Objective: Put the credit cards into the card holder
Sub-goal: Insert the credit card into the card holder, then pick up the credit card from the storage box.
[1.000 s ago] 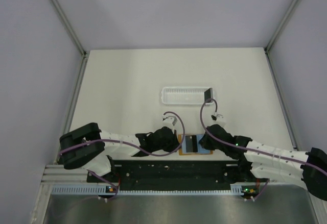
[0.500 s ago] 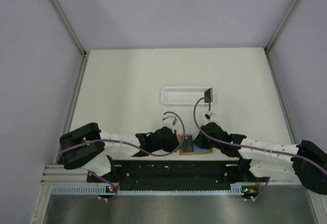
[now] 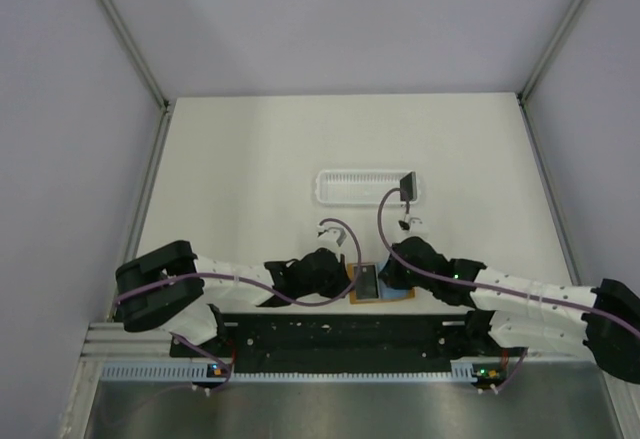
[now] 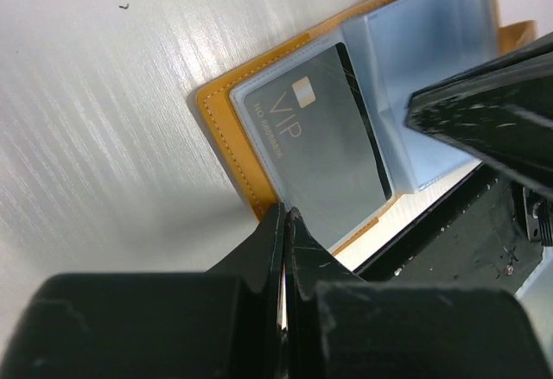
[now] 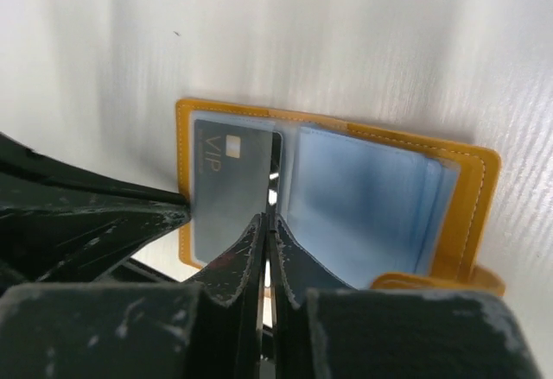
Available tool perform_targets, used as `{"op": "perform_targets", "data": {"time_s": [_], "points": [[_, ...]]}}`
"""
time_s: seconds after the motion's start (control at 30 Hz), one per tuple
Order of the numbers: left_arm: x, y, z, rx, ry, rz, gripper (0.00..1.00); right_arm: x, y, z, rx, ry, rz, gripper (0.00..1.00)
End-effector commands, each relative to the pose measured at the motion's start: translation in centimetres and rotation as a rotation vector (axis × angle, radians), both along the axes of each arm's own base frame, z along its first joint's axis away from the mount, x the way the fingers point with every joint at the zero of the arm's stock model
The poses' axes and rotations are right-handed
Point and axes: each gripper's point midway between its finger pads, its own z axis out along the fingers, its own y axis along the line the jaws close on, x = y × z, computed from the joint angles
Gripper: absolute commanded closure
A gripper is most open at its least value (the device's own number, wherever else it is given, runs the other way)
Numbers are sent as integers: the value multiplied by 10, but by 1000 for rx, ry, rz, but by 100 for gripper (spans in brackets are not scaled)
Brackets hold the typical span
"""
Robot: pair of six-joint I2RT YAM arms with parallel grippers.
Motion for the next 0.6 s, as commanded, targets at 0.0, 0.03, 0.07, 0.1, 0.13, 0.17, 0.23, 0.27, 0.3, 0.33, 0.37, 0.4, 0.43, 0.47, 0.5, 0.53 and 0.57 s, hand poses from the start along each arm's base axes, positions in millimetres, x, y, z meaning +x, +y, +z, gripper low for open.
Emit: {"op": "perform_targets", "data": {"time_s": [0.0, 0.03, 0.07, 0.1, 0.13, 0.17, 0.23, 0.27, 0.3, 0.33, 0.37, 0.4, 0.43, 0.47, 0.5, 0.53, 0.57], "points": [[-6, 20, -14, 76, 16, 9, 100, 13, -10, 45, 15, -121, -54, 90], [-5, 21, -13, 78, 11, 14, 100, 14, -14, 51, 17, -140, -67, 84], [-5, 22, -9, 74, 7, 20, 100, 16, -19, 57, 24, -167, -80, 79], [-3, 22, -6, 74, -3, 25, 100, 18, -22, 61, 18, -181, -88, 74], [-1, 23, -1, 70, -12, 29, 100, 21, -27, 64, 4, -193, -101, 70], [0, 23, 4, 70, -23, 34, 100, 24, -32, 67, -11, -200, -115, 67], [10, 22, 24, 55, -71, 58, 100, 36, -38, 78, -41, -212, -132, 64], [12, 21, 32, 52, -86, 59, 100, 43, -41, 83, -60, -219, -142, 63], [18, 22, 40, 54, -109, 74, 100, 51, -44, 91, -83, -231, -146, 61], [23, 22, 50, 51, -133, 85, 100, 60, -48, 99, -109, -244, -153, 59], [25, 24, 56, 64, -142, 88, 100, 69, -51, 106, -135, -251, -162, 56], [29, 24, 64, 61, -157, 94, 100, 78, -56, 113, -165, -259, -177, 55], [34, 25, 71, 60, -173, 100, 98, 87, -59, 123, -181, -273, -191, 53], [40, 26, 79, 51, -187, 114, 95, 95, -61, 130, -202, -286, -197, 51], [46, 27, 85, 48, -204, 123, 90, 103, -64, 136, -223, -297, -206, 48], [53, 29, 91, 41, -216, 136, 84, 110, -67, 140, -241, -301, -216, 44], [62, 31, 96, 36, -228, 153, 80, 119, -69, 148, -247, -305, -226, 42]]}}
